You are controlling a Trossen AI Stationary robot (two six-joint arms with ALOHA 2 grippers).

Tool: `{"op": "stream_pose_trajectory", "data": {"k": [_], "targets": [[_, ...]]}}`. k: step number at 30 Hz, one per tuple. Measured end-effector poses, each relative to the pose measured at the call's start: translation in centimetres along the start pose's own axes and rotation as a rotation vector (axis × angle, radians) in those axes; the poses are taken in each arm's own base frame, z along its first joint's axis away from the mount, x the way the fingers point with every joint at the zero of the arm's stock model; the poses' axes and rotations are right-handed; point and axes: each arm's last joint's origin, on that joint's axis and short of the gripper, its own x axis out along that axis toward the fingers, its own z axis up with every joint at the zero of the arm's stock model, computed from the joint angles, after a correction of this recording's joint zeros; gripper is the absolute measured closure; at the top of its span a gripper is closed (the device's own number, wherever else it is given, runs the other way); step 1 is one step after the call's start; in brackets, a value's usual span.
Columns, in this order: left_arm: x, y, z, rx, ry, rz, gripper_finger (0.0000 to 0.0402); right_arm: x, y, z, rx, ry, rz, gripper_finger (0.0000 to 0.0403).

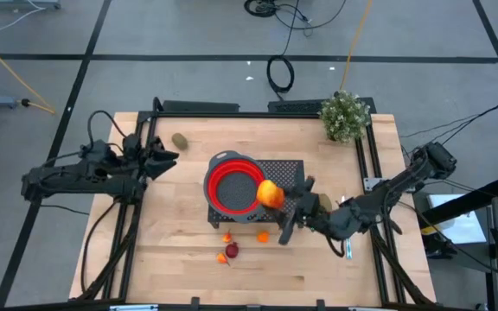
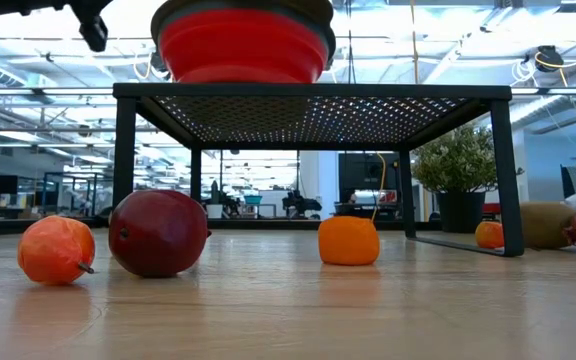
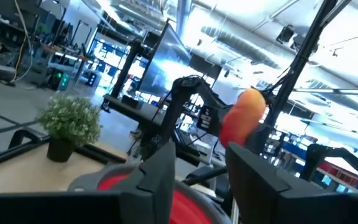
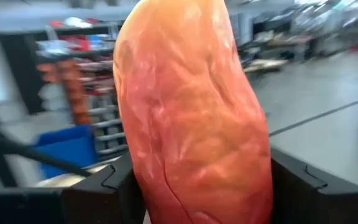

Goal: Pick & Place Fruit
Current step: Put the mango into the red colander on the shelf

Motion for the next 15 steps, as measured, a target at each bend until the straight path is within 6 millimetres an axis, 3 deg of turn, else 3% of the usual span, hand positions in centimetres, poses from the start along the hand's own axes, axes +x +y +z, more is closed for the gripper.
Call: {"op": "stream_pose_trajectory", "data": {"k": [7,15], "targets": [[2.1,0.0,0.0,0.013,-0.03,-0.079,0.0209,0.7,-1.3,0.5,-0.23,-0.004,-0.209,0.0173],[4.7,-0.9,0.3,0.101,0.012,-0.123,0.0205,1.5,-2.5,0.5,-0.421,0.037,-0.39,0.0168]]}}
